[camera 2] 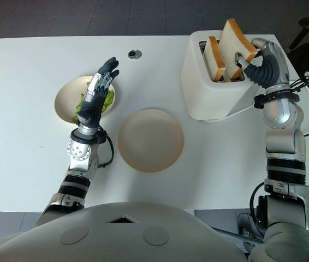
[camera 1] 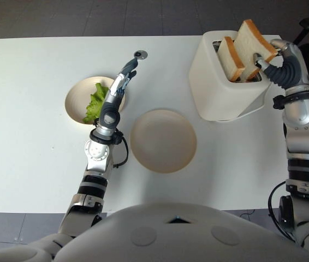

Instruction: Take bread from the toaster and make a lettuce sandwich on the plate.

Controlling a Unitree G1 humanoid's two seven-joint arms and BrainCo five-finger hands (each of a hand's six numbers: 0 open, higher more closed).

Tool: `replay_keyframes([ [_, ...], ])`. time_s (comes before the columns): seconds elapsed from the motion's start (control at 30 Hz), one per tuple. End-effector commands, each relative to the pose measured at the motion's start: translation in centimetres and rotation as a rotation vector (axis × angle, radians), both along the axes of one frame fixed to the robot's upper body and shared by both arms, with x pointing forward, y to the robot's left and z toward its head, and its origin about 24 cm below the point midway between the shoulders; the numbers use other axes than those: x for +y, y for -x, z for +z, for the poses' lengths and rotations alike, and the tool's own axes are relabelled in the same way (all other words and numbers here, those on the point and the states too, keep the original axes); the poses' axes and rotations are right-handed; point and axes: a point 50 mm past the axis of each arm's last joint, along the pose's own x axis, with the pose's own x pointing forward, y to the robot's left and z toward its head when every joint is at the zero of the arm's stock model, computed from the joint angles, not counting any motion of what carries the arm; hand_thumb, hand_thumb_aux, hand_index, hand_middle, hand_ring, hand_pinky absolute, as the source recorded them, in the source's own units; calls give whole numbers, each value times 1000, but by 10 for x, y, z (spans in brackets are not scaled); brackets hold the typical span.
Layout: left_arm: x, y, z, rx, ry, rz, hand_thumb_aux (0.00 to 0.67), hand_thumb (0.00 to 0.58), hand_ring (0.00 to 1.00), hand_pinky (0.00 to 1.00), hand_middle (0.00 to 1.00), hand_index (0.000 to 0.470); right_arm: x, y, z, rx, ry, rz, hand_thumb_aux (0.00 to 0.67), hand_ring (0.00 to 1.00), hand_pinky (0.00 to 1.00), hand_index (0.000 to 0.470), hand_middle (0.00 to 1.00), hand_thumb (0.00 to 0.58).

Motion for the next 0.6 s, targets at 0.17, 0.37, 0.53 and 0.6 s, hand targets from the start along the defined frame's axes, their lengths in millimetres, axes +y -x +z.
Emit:
replay_keyframes([
  [0.17,12,-13,-8,35,-143,152,0,0,0,0,0,0,10,11,50,-395,-177,64,670,1000,1000,470,1000,580],
  [0.37,75,-48,-19,101,-510,789,0,0,0,0,0,0,24,30,63,-495,-412,311,670,1000,1000,470,1000,580],
  [0.53,91,-57,-45,179,-788,935,0,0,0,0,0,0,63,25,25,-111,-626,651,670,1000,1000,470,1000,580],
  [0.6,89,-57,-56,234,-848,904,0,0,0,0,0,0,79,28,2,75,-641,753,670,1000,1000,470,1000,580],
])
